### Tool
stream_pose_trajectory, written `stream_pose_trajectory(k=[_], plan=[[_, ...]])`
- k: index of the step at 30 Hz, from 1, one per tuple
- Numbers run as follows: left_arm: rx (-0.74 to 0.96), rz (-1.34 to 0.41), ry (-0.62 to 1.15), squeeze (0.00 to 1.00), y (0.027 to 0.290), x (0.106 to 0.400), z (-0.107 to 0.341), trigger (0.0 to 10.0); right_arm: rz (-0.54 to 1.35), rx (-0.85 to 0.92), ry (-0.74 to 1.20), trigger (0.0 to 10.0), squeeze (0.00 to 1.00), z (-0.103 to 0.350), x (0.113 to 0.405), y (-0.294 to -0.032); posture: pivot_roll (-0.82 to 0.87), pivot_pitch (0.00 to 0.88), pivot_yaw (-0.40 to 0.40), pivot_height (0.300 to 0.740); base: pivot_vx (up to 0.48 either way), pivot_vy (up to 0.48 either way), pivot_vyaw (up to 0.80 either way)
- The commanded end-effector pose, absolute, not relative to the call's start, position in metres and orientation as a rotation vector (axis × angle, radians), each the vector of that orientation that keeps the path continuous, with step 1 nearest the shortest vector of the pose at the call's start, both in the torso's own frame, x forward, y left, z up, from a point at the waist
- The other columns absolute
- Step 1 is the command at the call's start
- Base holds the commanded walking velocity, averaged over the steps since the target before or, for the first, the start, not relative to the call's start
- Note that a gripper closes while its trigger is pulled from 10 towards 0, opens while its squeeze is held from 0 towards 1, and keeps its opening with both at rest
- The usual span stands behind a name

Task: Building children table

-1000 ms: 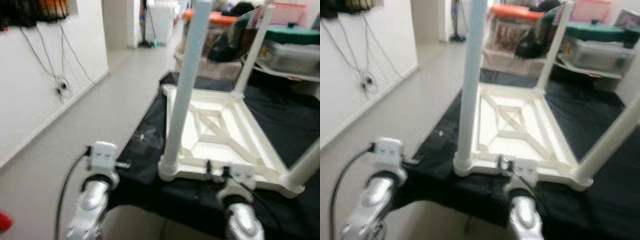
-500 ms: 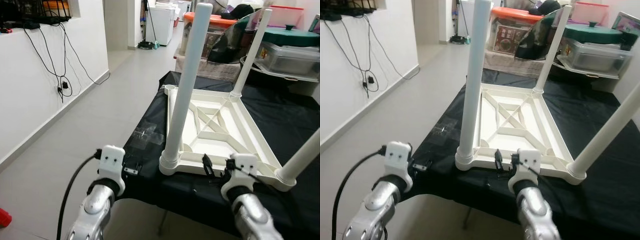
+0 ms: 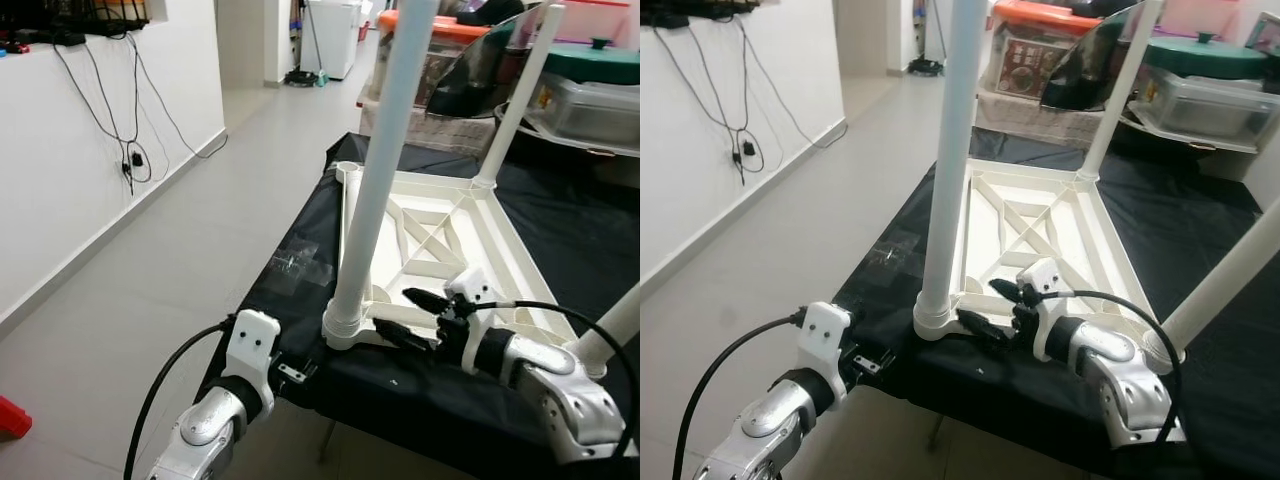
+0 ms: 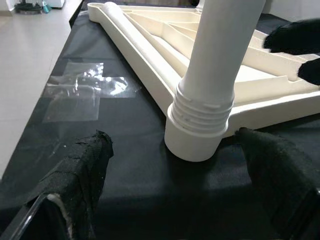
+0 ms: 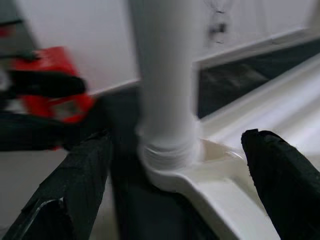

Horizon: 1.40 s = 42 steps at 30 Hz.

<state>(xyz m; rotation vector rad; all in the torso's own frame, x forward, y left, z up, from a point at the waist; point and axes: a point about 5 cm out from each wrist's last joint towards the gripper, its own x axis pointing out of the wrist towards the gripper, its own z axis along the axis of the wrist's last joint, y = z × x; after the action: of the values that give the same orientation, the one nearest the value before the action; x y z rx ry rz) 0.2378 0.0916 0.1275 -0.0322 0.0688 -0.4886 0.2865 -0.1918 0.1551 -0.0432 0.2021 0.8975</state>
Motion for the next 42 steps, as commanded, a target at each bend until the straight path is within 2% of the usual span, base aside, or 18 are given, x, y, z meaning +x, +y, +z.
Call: stream_pose_trajectory(k=[1,22,42], plan=[[-0.036,-0.505,0.088,0.00,0.090,0.234,0.125,10.0,0.923,-0.023,0.214,10.0,0.00,0.155,0.287,-0.191,0.18,0.000,-0.116,0.740,0.000,0.000,0.00],[-0.037,-0.527,0.104,0.00,0.090,0.225,0.128,10.0,0.945,0.031,0.049,10.0,0.00,0.179,0.326,-0.159,0.19,0.000,-0.128,0.740,0.000,0.000,0.00],[-0.036,-0.532,0.111,0.00,0.088,0.223,0.127,10.0,0.980,0.066,-0.022,10.0,0.00,0.190,0.336,-0.139,0.19,0.000,-0.135,0.740,0.000,0.000,0.00]])
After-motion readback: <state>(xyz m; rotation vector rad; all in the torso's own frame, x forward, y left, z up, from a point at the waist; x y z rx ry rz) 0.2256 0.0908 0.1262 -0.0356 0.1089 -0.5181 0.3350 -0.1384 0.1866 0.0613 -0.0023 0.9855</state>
